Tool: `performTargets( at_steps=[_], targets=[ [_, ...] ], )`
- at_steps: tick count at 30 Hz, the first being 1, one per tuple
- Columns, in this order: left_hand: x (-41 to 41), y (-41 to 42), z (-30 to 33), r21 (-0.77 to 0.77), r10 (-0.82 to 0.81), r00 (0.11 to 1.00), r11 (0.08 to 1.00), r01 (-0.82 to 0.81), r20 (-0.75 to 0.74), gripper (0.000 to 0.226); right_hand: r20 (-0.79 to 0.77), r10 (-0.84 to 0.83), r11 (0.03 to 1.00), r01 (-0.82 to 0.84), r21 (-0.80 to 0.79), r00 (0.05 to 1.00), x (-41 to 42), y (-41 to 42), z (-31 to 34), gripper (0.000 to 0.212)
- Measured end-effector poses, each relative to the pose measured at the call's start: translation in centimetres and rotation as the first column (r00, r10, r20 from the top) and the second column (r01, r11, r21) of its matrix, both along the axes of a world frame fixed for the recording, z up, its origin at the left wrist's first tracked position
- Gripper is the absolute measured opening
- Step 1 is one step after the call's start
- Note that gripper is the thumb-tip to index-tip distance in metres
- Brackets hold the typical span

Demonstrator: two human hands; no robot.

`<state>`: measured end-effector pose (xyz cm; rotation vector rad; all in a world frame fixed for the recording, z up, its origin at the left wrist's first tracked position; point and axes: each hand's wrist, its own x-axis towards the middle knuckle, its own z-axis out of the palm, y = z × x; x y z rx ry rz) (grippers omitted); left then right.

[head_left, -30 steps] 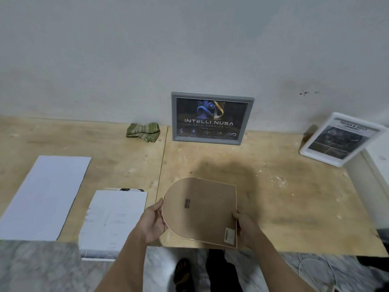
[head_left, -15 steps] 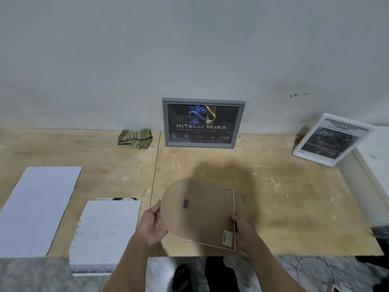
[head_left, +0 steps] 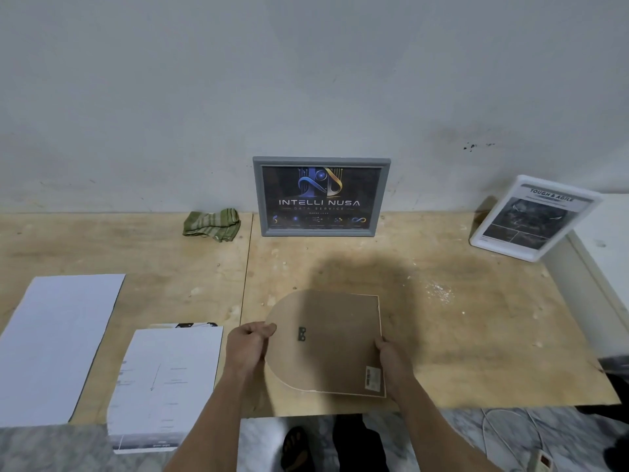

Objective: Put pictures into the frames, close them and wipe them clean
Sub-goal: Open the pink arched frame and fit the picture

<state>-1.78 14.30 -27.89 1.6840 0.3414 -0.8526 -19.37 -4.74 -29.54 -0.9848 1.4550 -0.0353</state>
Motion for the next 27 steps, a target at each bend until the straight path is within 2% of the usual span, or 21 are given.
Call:
performTargets(
  at_steps=[3, 8, 10, 13, 16, 22, 27],
  targets=[
    [0.0, -0.1, 0.2, 0.027, 0.027, 0.999, 0.999, -0.027, -0.03, 0.006, -0.057, 0.02, 0.989, -0.028, -0.148, 0.998, 0.2, 0.1, 0.1, 0.025],
    [0.5, 0.6, -0.3, 0.053, 0.11, 0.989, 0.993, -0.105, -0.101, 0.008, -0.212, 0.027, 0.952, -0.089, -0.293, 0.977, -0.2, 0.1, 0.5, 0.027],
    [0.5, 1.0, -0.7, 0.073, 0.112, 0.989, 0.992, -0.105, -0.097, 0.01, -0.222, 0.051, 0.932, -0.126, -0.339, 0.974, -0.3, 0.2, 1.0, 0.023],
    [0.3, 1.8, -1.3, 0.064, 0.136, 0.987, 0.989, -0.131, -0.086, 0.008, -0.2, 0.178, 0.884, -0.246, -0.398, 0.963, -0.5, 0.5, 1.2, 0.01],
    [0.4, 2.4, -1.9, 0.045, 0.144, 0.983, 0.989, -0.14, -0.11, 0.008, -0.233, 0.268, 0.837, -0.346, -0.424, 0.935, -0.7, 0.5, 0.9, 0.014],
    [0.5, 4.2, -1.8, 0.0, 0.231, 0.961, 0.972, -0.233, -0.151, 0.009, -0.296, 0.254, 0.846, -0.36, -0.393, 0.921, -0.8, -0.3, 0.3, 0.005],
    [0.6, 5.0, -1.9, -0.011, 0.25, 0.956, 0.967, -0.255, -0.153, 0.008, -0.243, 0.3, 0.84, -0.376, -0.391, 0.922, 0.0, 0.1, 0.0, 0.032]
  ],
)
